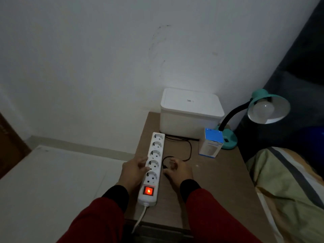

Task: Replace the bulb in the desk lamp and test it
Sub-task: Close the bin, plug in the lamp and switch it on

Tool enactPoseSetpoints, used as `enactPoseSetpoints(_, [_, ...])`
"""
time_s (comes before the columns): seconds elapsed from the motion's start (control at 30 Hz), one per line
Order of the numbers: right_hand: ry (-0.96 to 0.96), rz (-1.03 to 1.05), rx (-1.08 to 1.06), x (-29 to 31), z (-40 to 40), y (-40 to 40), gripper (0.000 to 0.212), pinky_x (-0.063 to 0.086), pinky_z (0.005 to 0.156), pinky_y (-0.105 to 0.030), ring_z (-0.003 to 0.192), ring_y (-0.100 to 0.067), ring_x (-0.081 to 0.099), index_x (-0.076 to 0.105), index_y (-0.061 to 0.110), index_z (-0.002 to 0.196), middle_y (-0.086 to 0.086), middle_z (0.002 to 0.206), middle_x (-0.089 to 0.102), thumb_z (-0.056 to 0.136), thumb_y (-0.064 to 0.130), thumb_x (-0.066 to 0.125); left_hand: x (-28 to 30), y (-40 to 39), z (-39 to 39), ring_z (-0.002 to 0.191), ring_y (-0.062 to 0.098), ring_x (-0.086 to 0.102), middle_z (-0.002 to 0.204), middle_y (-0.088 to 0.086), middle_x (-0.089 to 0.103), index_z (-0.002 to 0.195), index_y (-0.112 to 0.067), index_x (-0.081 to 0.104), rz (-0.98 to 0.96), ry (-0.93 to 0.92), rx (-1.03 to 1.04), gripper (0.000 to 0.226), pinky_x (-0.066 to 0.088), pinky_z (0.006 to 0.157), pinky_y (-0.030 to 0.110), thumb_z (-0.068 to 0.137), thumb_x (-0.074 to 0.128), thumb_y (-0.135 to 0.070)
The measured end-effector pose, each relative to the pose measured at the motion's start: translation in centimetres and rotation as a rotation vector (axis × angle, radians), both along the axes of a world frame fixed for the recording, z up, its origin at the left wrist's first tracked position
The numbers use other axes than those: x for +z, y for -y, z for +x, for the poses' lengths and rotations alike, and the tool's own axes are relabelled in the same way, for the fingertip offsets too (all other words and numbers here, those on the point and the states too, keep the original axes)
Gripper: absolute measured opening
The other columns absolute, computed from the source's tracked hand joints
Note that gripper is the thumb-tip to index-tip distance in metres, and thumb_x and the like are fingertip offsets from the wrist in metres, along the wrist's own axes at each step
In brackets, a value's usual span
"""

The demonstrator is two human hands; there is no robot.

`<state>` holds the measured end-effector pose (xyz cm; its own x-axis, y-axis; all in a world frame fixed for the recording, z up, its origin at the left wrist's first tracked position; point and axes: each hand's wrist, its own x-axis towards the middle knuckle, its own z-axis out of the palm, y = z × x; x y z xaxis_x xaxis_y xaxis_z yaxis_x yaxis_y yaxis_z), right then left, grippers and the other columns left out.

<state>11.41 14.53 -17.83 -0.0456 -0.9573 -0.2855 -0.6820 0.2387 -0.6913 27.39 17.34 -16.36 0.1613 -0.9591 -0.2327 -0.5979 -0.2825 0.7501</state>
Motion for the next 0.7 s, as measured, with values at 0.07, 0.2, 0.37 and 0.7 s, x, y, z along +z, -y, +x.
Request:
enactPoseSetpoints(0.07, [0.008, -0.013, -0.014, -0.4, 0.3, 0.1, 0.057, 0.046, 0.097, -0.028, 0.115, -0.020, 0.059, 0.053, 0.014, 0.130, -0.009, 0.128, 0.061, 0.077, 0.018, 0.073, -0.4, -0.1, 0.0, 0.116, 0.017, 0.060, 0.123, 0.007, 0.066, 0.127, -0.018, 0.059, -0.007, -0.058, 0.048, 0.042, 0.039, 0.105, 0.024, 0.085, 0.066, -0.015])
enactPoseSetpoints(0.2, [-0.038, -0.049, -0.011, -0.9, 0.6, 0.4, 0.055, 0.046, 0.097, -0.027, 0.115, -0.020, 0.059, 0.054, 0.013, 0.129, -0.008, 0.128, 0.062, 0.077, 0.014, 0.072, -0.6, -0.1, -0.1, 0.115, 0.018, 0.060, 0.122, 0.009, 0.067, 0.127, -0.019, 0.058, -0.006, -0.121, 0.081, 0.043, 0.040, 0.104, 0.025, 0.085, 0.066, -0.014])
enactPoseSetpoints(0.37, [0.034, -0.054, -0.054, -0.4, 0.4, 0.5, 0.064, 0.041, 0.106, -0.028, 0.125, -0.020, 0.053, 0.043, 0.017, 0.140, -0.008, 0.137, 0.056, 0.081, 0.011, 0.067, -0.7, 0.0, -0.1, 0.115, 0.018, 0.060, 0.123, 0.010, 0.066, 0.129, -0.020, 0.057, 0.006, -0.135, 0.082, 0.044, 0.041, 0.102, 0.025, 0.086, 0.066, -0.014])
enactPoseSetpoints(0.7, [0.418, -0.168, 0.010, 2.3, 1.4, 0.6, 0.060, 0.057, 0.081, -0.026, 0.087, -0.010, 0.061, 0.051, 0.033, 0.133, 0.013, 0.092, 0.056, 0.085, -0.004, 0.057, -0.8, -0.3, -0.4, 0.113, 0.021, 0.061, 0.123, 0.012, 0.065, 0.129, -0.018, 0.057, 0.003, -0.187, 0.110, 0.042, 0.044, 0.099, 0.027, 0.088, 0.063, -0.013])
